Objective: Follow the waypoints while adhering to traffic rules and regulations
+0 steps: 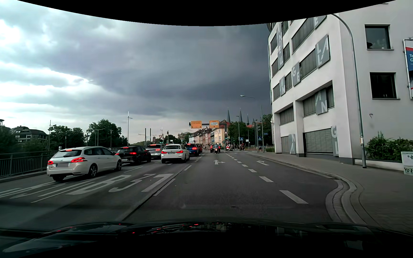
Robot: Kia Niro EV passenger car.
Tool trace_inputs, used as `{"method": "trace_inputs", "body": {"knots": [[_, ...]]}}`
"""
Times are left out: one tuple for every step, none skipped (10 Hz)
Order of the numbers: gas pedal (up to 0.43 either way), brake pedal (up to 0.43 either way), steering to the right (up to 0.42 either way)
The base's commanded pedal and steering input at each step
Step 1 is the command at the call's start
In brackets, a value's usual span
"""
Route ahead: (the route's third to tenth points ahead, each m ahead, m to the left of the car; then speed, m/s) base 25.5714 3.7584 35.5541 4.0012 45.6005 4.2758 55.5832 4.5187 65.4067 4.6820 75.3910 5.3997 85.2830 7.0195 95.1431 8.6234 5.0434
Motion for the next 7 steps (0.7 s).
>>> {"method": "trace_inputs", "body": {"knots": [[0.118, 0.000, 0.003], [0.130, 0.000, 0.003], [0.150, 0.000, 0.003], [0.150, 0.000, 0.003], [0.157, 0.000, 0.003], [0.157, 0.000, 0.003], [0.157, 0.000, 0.003]]}}
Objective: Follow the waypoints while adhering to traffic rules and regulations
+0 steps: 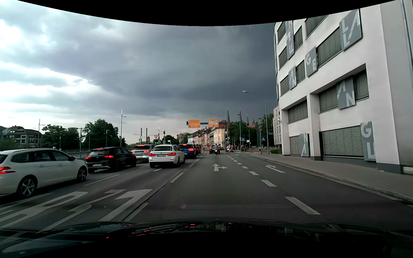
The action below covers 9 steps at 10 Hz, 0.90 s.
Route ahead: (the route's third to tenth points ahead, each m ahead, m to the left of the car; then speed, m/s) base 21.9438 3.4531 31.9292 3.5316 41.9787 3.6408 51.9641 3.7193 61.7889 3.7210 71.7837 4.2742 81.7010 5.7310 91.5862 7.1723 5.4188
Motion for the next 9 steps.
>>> {"method": "trace_inputs", "body": {"knots": [[0.157, 0.000, 0.003], [0.157, 0.000, 0.003], [0.157, 0.000, 0.003], [0.157, 0.000, 0.003], [0.157, 0.000, 0.003], [0.157, 0.000, 0.003], [0.157, 0.000, 0.003], [0.157, 0.000, 0.002], [0.157, 0.000, 0.003]]}}
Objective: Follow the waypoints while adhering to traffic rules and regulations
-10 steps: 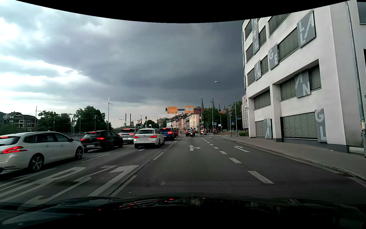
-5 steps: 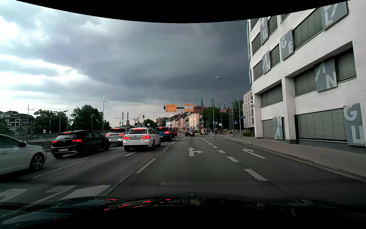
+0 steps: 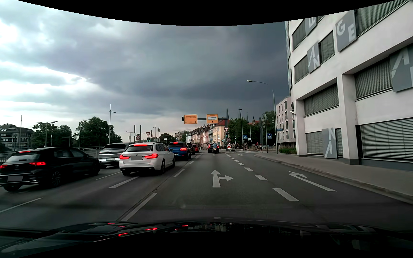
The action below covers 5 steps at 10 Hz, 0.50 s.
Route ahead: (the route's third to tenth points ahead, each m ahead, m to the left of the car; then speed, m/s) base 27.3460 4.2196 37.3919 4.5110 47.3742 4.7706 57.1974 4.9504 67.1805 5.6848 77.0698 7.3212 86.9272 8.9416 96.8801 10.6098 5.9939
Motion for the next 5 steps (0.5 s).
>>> {"method": "trace_inputs", "body": {"knots": [[0.157, 0.000, 0.003], [0.157, 0.000, 0.002], [0.157, 0.000, 0.001], [0.150, 0.000, 0.001], [0.138, 0.000, 0.001]]}}
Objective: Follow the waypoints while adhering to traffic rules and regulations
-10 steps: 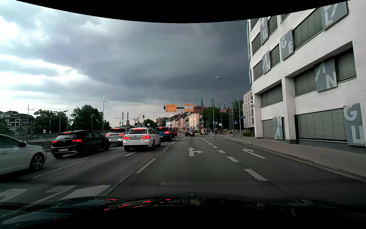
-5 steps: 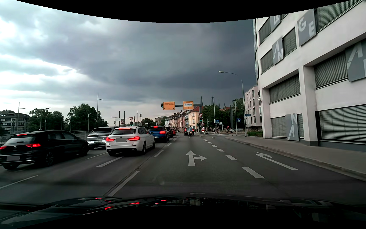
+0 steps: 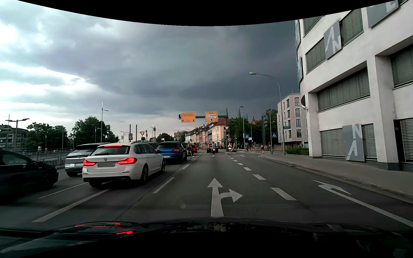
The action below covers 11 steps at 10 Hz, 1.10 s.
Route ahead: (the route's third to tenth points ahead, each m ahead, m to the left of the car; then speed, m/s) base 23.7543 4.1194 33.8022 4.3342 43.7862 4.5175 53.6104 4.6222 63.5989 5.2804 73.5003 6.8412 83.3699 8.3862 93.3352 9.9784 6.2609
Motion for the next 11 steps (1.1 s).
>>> {"method": "trace_inputs", "body": {"knots": [[0.110, 0.000, 0.001], [0.000, 0.000, -0.001], [0.000, 0.000, -0.002], [0.000, 0.000, -0.002], [0.000, 0.000, -0.002], [0.000, 0.000, -0.002], [0.000, 0.000, -0.002], [0.000, 0.000, -0.002], [0.000, 0.000, -0.002], [0.008, 0.000, -0.002], [0.047, 0.000, -0.003]]}}
